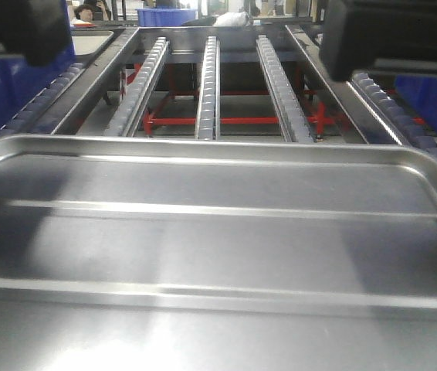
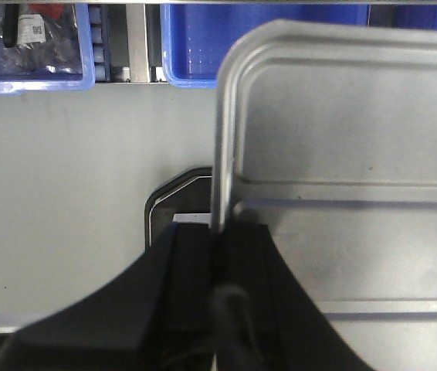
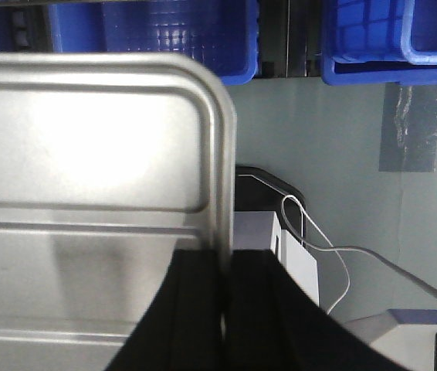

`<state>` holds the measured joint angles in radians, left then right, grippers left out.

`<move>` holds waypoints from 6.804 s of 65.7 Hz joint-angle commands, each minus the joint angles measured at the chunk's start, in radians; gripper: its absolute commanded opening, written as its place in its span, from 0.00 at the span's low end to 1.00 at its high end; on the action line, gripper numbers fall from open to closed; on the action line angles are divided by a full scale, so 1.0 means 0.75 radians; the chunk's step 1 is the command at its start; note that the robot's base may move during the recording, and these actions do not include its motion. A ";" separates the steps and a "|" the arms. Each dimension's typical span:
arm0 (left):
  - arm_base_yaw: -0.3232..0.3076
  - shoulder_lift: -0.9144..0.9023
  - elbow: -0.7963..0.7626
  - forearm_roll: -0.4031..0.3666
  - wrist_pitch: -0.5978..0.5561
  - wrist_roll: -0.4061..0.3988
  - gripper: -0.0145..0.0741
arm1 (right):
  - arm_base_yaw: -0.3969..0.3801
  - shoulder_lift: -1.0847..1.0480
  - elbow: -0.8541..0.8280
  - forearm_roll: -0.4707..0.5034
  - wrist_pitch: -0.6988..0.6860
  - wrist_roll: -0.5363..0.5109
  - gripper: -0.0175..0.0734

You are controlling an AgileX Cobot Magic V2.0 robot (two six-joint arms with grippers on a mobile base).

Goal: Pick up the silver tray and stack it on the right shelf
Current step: 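Hold the tray with both grippers while the base turns away, then hold the tray level while the base drives to the other shelf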

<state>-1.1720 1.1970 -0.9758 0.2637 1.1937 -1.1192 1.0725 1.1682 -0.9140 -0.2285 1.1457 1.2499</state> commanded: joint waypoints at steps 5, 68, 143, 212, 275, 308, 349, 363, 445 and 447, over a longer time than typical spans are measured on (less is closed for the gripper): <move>-0.060 -0.060 -0.003 0.047 0.021 -0.074 0.05 | 0.071 -0.035 -0.035 -0.074 0.005 0.069 0.26; -0.114 -0.090 0.017 0.073 0.047 -0.141 0.05 | 0.094 -0.035 -0.035 -0.077 0.024 0.076 0.26; -0.114 -0.090 0.017 0.073 0.047 -0.141 0.05 | 0.094 -0.035 -0.035 -0.077 0.024 0.076 0.26; -0.114 -0.090 0.017 0.043 0.047 -0.141 0.05 | 0.091 -0.035 -0.035 -0.077 0.188 0.076 0.26; -0.114 -0.090 0.017 0.043 0.047 -0.141 0.05 | 0.091 -0.035 -0.035 -0.077 0.188 0.076 0.26; -0.114 -0.090 0.017 0.043 0.047 -0.141 0.05 | 0.091 -0.035 -0.035 -0.077 0.188 0.076 0.26; -0.114 -0.090 0.017 0.043 0.047 -0.141 0.05 | 0.091 -0.035 -0.035 -0.076 0.188 0.076 0.26; -0.114 -0.090 0.017 0.043 0.047 -0.141 0.05 | 0.091 -0.035 -0.035 -0.076 0.188 0.076 0.26; -0.114 -0.090 0.017 0.060 0.089 -0.141 0.05 | 0.091 -0.035 -0.035 -0.078 0.187 0.076 0.26; -0.114 -0.090 0.017 0.060 0.095 -0.141 0.05 | 0.091 -0.035 -0.035 -0.078 0.187 0.076 0.26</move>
<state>-1.2502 1.1496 -0.9346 0.2745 1.1984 -1.2201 1.1404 1.1635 -0.9140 -0.2413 1.1951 1.3106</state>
